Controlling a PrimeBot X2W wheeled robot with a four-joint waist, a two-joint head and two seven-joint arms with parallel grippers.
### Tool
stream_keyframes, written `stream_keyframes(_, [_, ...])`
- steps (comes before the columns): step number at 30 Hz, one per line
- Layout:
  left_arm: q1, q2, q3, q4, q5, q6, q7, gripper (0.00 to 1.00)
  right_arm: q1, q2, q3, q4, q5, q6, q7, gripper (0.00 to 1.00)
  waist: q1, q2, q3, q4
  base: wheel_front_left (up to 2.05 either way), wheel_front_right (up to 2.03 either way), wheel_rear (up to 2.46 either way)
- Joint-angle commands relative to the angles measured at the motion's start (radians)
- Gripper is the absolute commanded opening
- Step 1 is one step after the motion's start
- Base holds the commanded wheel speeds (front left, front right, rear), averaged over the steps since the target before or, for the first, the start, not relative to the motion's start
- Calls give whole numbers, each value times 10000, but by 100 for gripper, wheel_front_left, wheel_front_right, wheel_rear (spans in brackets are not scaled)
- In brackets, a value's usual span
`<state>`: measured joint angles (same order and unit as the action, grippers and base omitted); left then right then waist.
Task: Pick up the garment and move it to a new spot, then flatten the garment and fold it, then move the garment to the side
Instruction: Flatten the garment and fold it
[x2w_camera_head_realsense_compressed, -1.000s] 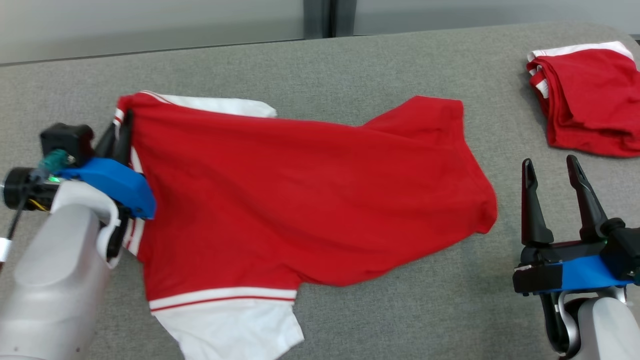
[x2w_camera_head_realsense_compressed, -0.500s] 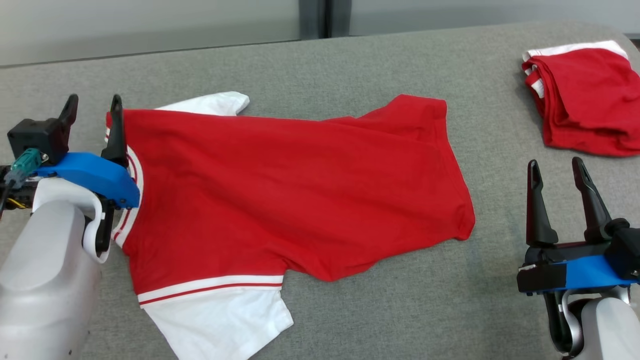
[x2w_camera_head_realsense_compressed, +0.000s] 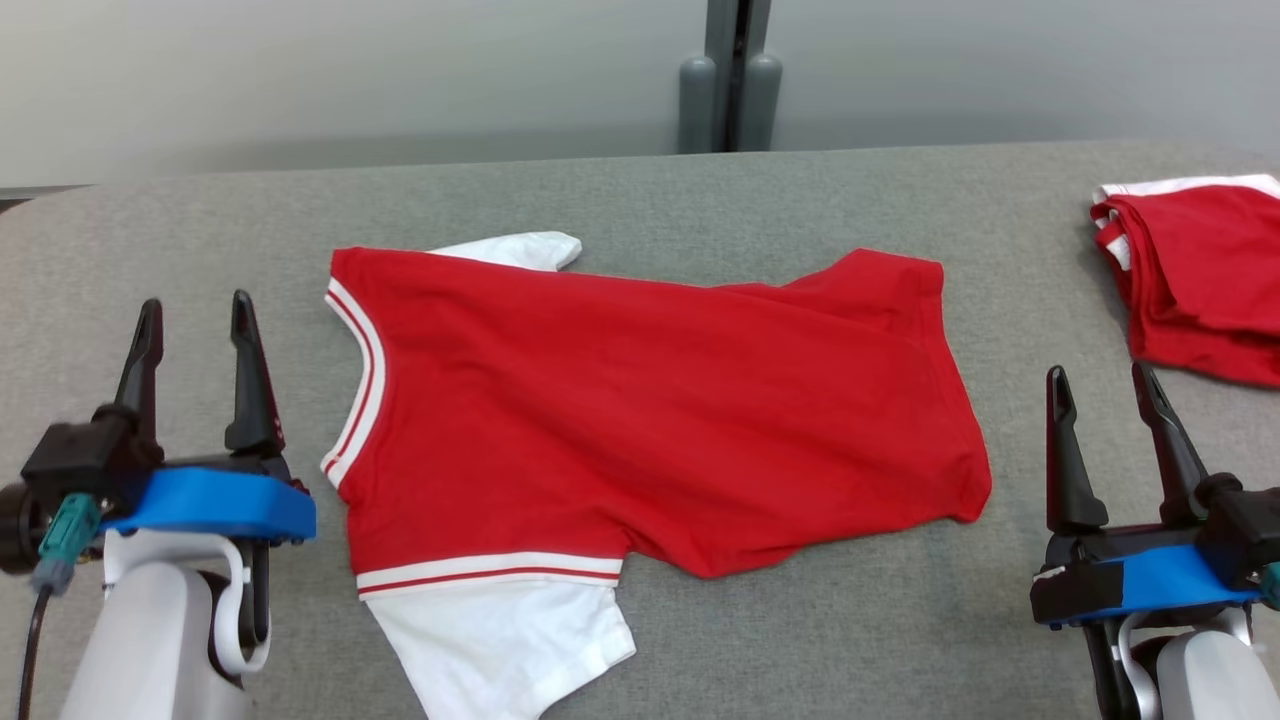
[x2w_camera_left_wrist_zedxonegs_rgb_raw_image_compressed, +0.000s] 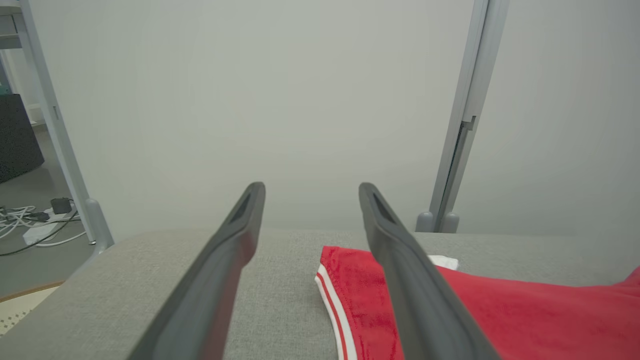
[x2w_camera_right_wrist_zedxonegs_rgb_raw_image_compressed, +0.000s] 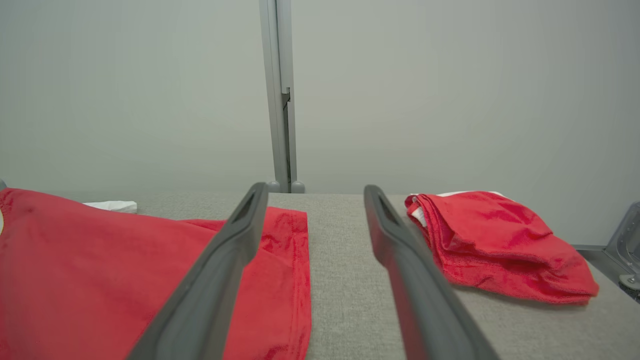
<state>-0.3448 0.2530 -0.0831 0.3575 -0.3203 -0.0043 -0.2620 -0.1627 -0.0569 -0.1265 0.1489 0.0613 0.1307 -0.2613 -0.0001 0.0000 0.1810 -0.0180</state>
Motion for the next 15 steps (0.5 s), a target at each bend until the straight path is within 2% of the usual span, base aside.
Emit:
stream_keyframes(1, [312,-124,258,-317,129,33,-36,100,131,-19,6,65,46,1,-55,100,1,0,-74,77,0,0,0])
stream_keyframes(9, [1802,-953,935,-1602,814,-165,-32,100,360,-64,-2,230,52,1,-55,100,1,0,-417,453,0,0,0])
stream_keyframes(15, [2425,-1312,1104,-1952,1226,-352,-32,100,479,-111,43,473,110,1,-55,100,1,0,-551,590,0,0,0])
